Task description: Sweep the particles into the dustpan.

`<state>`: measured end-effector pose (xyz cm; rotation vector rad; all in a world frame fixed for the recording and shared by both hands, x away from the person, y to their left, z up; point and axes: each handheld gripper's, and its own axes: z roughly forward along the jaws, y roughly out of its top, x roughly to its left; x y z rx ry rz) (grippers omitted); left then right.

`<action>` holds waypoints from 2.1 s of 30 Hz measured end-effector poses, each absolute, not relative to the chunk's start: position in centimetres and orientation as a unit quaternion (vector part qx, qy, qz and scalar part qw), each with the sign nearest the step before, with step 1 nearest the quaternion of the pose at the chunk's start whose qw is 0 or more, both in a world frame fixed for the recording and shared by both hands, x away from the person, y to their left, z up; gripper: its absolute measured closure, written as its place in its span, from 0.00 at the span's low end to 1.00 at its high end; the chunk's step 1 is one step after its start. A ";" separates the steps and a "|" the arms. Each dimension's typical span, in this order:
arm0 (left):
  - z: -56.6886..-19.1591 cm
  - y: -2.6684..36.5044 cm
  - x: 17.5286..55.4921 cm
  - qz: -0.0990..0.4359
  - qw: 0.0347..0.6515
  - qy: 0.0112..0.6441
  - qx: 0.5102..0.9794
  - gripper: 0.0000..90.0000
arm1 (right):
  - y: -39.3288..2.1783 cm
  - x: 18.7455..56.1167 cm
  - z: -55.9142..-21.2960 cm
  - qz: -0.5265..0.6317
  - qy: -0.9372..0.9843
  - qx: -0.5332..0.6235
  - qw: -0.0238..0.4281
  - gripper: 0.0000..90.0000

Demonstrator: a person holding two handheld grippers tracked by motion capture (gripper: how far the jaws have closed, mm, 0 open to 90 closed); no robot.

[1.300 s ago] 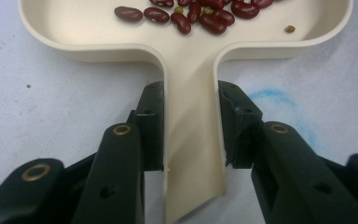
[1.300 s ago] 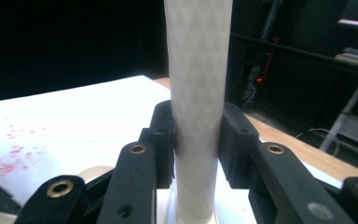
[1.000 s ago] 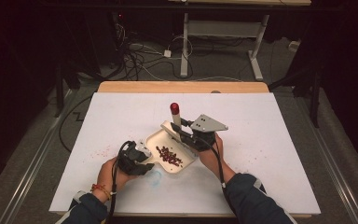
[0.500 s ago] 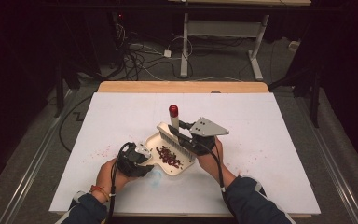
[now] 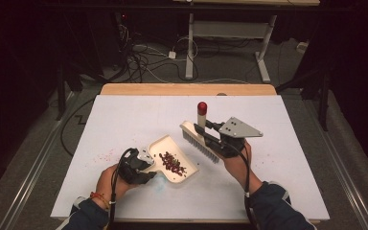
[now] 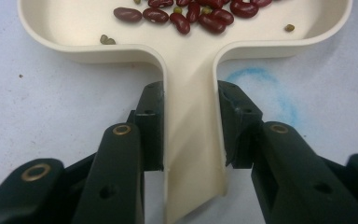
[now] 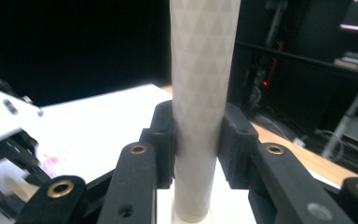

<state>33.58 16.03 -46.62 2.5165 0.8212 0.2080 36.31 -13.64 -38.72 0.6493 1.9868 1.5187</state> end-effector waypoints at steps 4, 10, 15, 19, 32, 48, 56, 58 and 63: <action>-46.7 16.0 33.4 0.076 0.242 0.301 0.919 0.70 | -15.0 35.9 -39.3 0.545 0.748 0.252 0.281 0.78; -46.7 15.9 33.2 0.078 0.240 0.303 0.919 0.70 | -15.9 33.3 -40.0 0.513 0.768 0.251 0.289 0.78; -46.7 15.7 33.2 0.079 0.238 0.302 0.920 0.70 | -16.2 30.8 -40.0 0.496 0.787 0.242 0.274 0.78; -46.8 15.6 33.2 0.080 0.237 0.300 0.921 0.70 | -16.0 29.6 -40.0 0.491 0.794 0.240 0.266 0.78; -46.9 15.5 33.2 0.080 0.237 0.300 0.920 0.70 | -15.0 28.4 -39.3 0.520 0.794 0.213 0.230 0.78; -46.9 15.0 32.8 0.081 0.245 0.326 0.909 0.70 | -12.6 30.5 -40.3 0.523 0.776 0.213 0.281 0.78; -47.0 15.2 33.0 0.073 0.256 0.350 0.898 0.70 | -9.6 31.4 -41.1 0.519 0.782 0.205 0.277 0.78; -47.0 15.3 33.0 0.073 0.255 0.352 0.898 0.70 | -9.3 31.3 -41.1 0.521 0.783 0.202 0.273 0.78; -46.9 15.6 33.0 0.077 0.255 0.355 0.896 0.70 | -8.0 30.8 -41.0 0.525 0.789 0.187 0.259 0.78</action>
